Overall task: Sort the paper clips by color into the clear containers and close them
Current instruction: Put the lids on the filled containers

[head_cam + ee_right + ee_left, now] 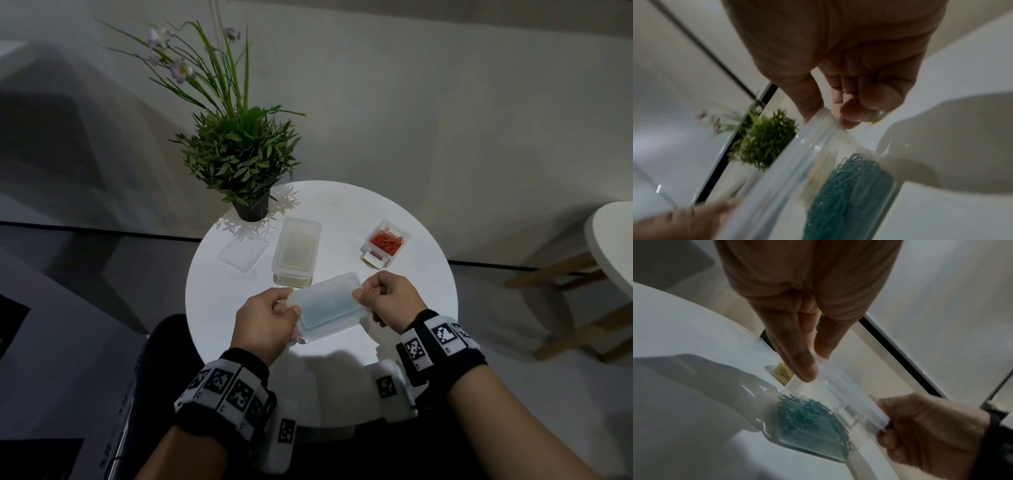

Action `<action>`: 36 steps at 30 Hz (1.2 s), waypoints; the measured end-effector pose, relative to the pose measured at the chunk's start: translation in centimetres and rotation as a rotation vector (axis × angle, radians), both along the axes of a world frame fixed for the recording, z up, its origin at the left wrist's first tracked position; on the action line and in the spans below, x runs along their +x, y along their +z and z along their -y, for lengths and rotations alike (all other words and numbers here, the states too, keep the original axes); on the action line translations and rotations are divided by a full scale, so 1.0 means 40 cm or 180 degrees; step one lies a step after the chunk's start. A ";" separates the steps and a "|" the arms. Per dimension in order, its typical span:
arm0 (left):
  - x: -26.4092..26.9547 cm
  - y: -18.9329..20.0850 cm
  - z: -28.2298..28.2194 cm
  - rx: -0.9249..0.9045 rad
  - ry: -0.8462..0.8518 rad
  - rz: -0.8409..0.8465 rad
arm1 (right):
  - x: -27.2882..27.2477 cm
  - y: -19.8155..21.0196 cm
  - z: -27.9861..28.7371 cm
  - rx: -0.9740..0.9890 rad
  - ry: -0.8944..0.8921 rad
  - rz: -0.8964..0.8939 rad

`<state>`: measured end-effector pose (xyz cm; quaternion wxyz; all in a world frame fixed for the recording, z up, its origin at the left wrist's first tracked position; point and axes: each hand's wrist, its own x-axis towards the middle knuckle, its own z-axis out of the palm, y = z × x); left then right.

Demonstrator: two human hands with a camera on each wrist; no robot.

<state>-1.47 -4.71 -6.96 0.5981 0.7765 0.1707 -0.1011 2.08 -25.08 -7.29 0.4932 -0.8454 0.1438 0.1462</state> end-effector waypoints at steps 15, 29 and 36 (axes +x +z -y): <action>0.020 -0.010 -0.002 -0.0836 0.0283 -0.0701 | 0.015 0.010 -0.005 0.0609 0.0067 -0.0936; 0.044 -0.017 0.063 -0.1540 0.0579 -0.0841 | 0.109 0.038 0.070 -0.1917 0.0216 0.0406; 0.090 0.005 0.103 -0.1468 0.0424 -0.0698 | 0.121 0.003 0.119 -0.2575 0.0800 0.0330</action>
